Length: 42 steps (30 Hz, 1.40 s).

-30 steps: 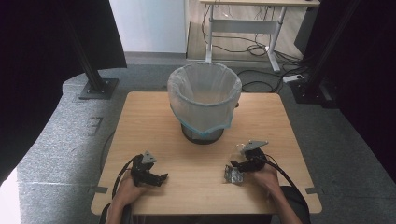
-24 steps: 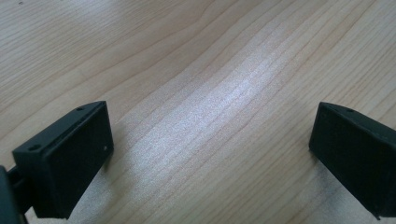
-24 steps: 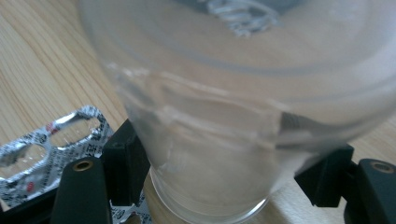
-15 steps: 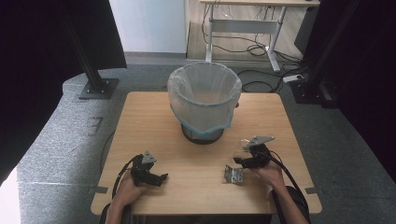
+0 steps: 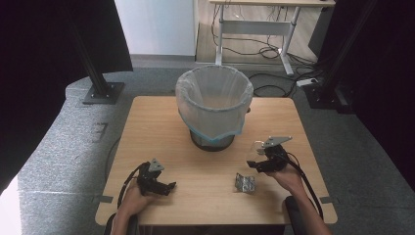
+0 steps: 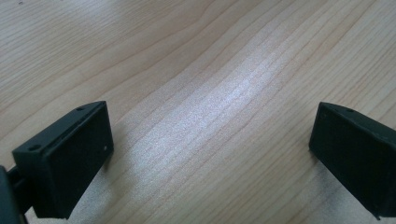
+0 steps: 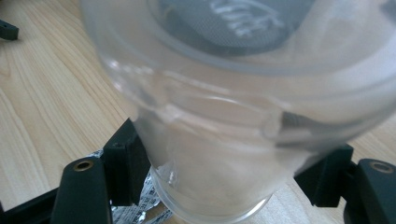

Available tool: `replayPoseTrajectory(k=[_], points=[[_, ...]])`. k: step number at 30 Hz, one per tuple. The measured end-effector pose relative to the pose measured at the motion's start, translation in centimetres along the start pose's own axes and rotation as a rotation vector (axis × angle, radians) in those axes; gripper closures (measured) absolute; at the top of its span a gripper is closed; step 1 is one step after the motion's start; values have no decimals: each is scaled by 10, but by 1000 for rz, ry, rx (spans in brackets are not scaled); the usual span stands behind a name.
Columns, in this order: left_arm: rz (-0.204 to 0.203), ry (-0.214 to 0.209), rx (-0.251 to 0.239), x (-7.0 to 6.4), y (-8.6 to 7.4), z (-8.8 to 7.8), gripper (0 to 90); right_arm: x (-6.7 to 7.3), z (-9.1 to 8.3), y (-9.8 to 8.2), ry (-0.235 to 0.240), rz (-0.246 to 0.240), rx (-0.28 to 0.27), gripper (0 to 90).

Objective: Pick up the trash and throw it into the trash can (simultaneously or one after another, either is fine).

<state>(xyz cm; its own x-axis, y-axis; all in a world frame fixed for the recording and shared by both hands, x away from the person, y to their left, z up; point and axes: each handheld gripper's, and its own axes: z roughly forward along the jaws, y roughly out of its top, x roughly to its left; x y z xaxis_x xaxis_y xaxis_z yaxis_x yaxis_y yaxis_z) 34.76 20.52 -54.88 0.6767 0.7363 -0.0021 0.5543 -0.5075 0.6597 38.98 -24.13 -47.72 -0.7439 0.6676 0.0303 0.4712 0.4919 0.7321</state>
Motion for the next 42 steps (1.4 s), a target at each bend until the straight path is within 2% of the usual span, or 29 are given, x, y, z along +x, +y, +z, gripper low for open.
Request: replayPoseTrajectory(k=[15,21,26,42], points=[[0,0,-1,0,0,0,0,2,-25,34,36,-13,-2,290],[0,0,-1,0,0,0,0,-1,-32,44,46,4,-4,291],[-1,0,0,0,0,0,0,-3,-38,52,43,-7,-1,293],[-1,0,-1,0,0,0,0,-12,-63,83,55,3,-17,294]])
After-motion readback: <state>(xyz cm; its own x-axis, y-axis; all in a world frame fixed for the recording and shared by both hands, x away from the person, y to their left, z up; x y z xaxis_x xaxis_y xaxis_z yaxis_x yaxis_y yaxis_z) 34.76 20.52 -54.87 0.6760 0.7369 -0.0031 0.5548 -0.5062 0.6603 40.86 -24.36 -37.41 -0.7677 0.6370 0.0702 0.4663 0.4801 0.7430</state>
